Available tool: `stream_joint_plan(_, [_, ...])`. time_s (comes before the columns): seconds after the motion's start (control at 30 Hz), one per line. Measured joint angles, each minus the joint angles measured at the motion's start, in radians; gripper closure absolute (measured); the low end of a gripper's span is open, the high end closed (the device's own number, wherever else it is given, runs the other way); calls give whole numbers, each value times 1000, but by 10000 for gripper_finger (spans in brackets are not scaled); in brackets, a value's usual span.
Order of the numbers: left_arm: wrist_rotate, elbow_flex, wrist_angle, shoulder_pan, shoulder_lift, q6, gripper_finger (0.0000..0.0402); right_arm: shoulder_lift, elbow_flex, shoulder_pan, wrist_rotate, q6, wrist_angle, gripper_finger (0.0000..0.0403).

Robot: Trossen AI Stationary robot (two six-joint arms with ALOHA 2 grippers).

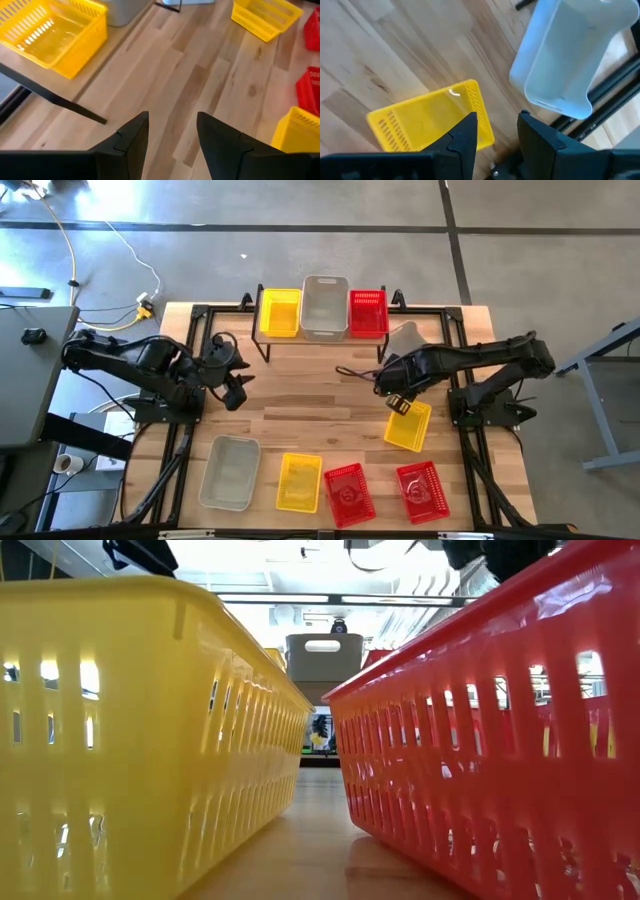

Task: Stack baskets on shelf by color
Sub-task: Stack the top gray bin on top of the gray bin on the shelf

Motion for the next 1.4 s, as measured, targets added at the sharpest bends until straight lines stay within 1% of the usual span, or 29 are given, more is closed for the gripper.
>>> stream_joint_plan(0.13, [-1, -18, 1, -29, 0, -2, 245, -73, -122, 0, -3, 33, 17, 277])
stream_joint_plan(0.3, [-22, -19, 9, -35, 0, -24, 245, -209, -267, -10, -41, 55, 91, 277])
stream_joint_plan(0.43, [-47, -19, 19, -34, 0, -26, 245, -302, -340, -32, -64, 71, 127, 277])
stream_joint_plan(0.53, [-54, -19, 19, -34, 0, -26, 245, -357, -382, -54, -81, 42, 167, 277])
stream_joint_plan(0.7, [-53, -19, 18, -34, 0, -32, 245, -406, -433, -107, -110, -75, 195, 277])
stream_joint_plan(0.83, [-53, -19, 18, -34, 0, -51, 245, -410, -453, -150, -137, -196, 205, 277])
stream_joint_plan(0.97, [-53, -19, 18, -34, 0, -55, 245, -408, -458, -180, -136, -359, 210, 277])
stream_joint_plan(1.13, [-53, -19, 18, -34, 0, -103, 245, -408, -458, -215, -125, -551, 210, 275])
stream_joint_plan(1.4, [-53, -19, 17, -34, 0, -132, 245, -408, -458, -266, -113, -737, 250, 256])
